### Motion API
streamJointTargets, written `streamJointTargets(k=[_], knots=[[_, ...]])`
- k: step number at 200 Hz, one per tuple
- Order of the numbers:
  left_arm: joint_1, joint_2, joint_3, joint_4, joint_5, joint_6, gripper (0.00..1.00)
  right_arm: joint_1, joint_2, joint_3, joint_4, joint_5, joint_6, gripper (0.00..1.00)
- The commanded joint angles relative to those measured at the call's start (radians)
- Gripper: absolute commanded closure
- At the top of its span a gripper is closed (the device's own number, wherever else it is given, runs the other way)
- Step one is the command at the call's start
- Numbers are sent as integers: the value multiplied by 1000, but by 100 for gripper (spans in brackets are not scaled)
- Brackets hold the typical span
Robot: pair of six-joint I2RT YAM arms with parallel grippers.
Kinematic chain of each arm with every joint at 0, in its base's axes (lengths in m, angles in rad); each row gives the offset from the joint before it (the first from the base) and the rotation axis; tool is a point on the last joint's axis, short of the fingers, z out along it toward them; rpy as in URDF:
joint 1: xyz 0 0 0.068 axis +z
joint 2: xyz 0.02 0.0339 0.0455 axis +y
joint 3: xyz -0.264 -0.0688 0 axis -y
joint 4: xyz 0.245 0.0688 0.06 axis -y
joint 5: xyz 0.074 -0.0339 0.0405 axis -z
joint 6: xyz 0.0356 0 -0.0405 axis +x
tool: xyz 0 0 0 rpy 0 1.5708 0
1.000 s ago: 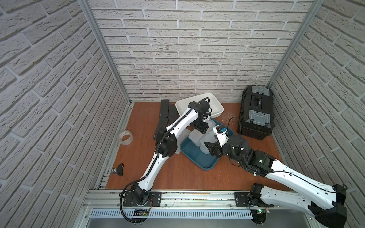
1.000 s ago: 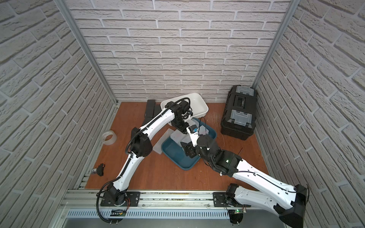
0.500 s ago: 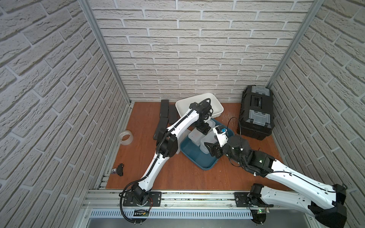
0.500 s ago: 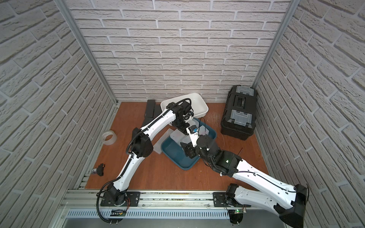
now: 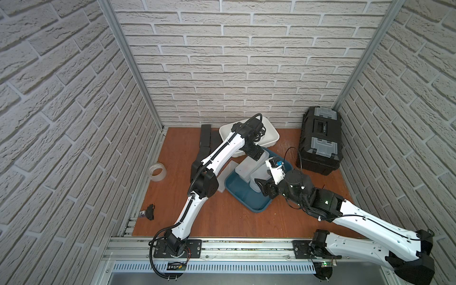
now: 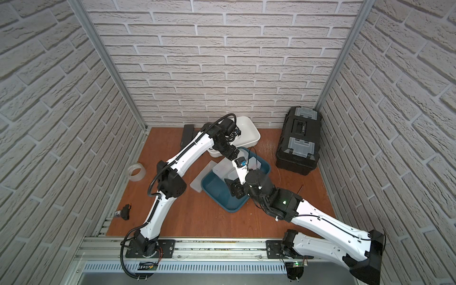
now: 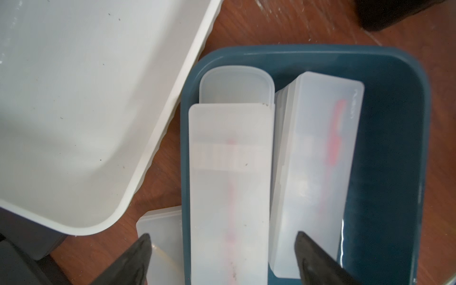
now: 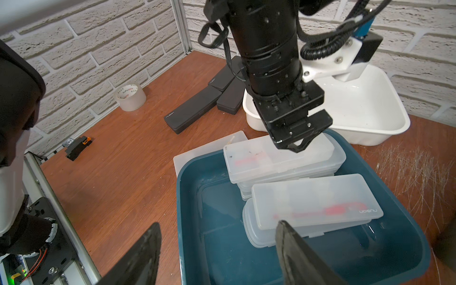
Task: Place the pencil cases by color into the storage box
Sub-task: Place the pencil case at the storage box, then adjust the pencil case in the storage box.
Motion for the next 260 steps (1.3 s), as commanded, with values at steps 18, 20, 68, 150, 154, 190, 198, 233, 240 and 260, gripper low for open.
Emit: streamJointTargets(k=[18,20,68,150,154,190,198,233,240,260], knots=[[8,-66,-67,38,4,-8,20,12,-13,23,15,19,5,26],[8,-66,-71,37,6,-9,21,13,-13,24,14,19,4,26],[-8,-95,-218,98,59,-34,33,17,-15,21,16,28,6,26],[-28,-27,-252,105,30,-53,35,21,-16,23,13,37,6,26],[-31,-22,-253,103,25,-54,35,21,-16,23,14,37,6,26],[-61,17,-251,84,-35,-53,35,23,-13,23,19,38,7,26],[-66,24,-246,76,-46,-55,35,23,-13,23,19,37,8,26],[-98,65,-218,41,-110,-52,36,26,-16,18,19,39,11,26],[-103,76,-209,32,-120,-53,36,26,-18,18,20,40,12,26],[-117,96,-204,22,-144,-53,36,28,-24,17,20,40,13,26]])
